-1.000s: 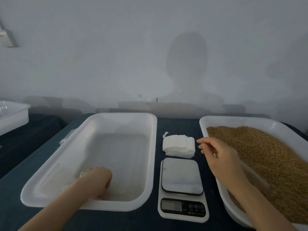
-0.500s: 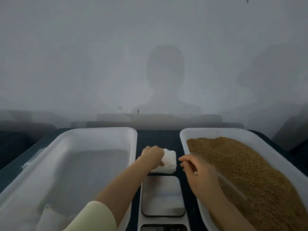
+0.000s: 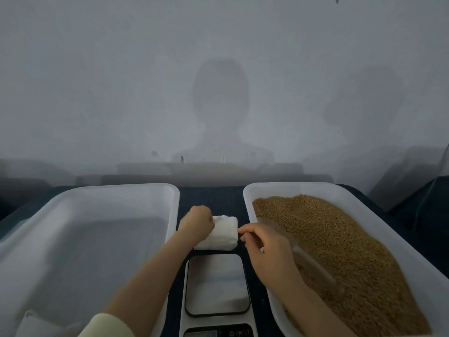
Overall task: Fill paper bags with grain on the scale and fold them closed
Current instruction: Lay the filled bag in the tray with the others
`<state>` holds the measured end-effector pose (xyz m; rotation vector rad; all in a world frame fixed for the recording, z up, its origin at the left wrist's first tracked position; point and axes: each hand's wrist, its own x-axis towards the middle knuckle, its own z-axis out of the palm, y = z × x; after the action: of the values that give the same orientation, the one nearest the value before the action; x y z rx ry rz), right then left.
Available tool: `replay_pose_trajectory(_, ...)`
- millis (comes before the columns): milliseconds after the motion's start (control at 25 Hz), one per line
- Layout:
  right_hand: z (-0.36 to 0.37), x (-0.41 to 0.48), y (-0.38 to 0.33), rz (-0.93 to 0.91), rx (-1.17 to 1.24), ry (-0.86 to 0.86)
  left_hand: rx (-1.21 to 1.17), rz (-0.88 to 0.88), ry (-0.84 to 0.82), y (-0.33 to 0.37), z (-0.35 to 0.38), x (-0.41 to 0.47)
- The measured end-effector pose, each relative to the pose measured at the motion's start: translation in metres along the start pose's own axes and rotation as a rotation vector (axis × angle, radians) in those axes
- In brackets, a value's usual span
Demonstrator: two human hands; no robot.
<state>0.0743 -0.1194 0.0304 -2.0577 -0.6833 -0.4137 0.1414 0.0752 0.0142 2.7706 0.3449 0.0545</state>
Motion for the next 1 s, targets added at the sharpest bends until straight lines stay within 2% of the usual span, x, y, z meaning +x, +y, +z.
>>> replay_pose_trajectory(120,-0.001,0.001,0.001,-0.006,0.011,0.019,-0.356,-0.173,0.294,-0.007,-0.016,-0.006)
replay_pose_trajectory(240,0.000,0.000,-0.001,-0.019,0.004,0.018,-0.615,-0.199,0.442,-0.012,-0.038,-0.019)
replay_pose_trajectory(320,0.000,0.001,-0.001,0.000,0.010,0.020,-0.862,-0.237,0.457,-0.015,-0.050,-0.037)
replay_pose_trajectory(400,0.002,0.001,-0.002,0.087,0.057,-0.031,-1.194,-0.237,0.406,-0.015,-0.056,-0.062)
replay_pose_trajectory(440,0.003,0.001,-0.003,0.173,0.137,-0.092,-1.364,-0.207,0.355,-0.015,-0.057,-0.076)
replay_pose_trajectory(520,0.005,0.003,-0.009,0.423,0.466,-0.259,-1.602,-0.148,0.216,-0.013,-0.051,-0.100)
replay_pose_trajectory(600,0.005,0.004,-0.014,0.608,0.780,-0.392,-1.673,-0.101,0.076,-0.014,-0.041,-0.118)
replay_pose_trajectory(720,0.001,0.004,-0.017,0.653,0.861,-0.410,-1.630,-0.067,-0.071,-0.014,-0.025,-0.132)
replay_pose_trajectory(880,-0.004,0.005,-0.012,0.673,0.839,-0.264,-1.597,-0.195,-0.007,-0.013,-0.021,-0.131)
replay_pose_trajectory(1000,-0.004,0.004,-0.011,0.667,0.821,-0.253,-1.519,-0.245,0.073,-0.013,-0.018,-0.132)
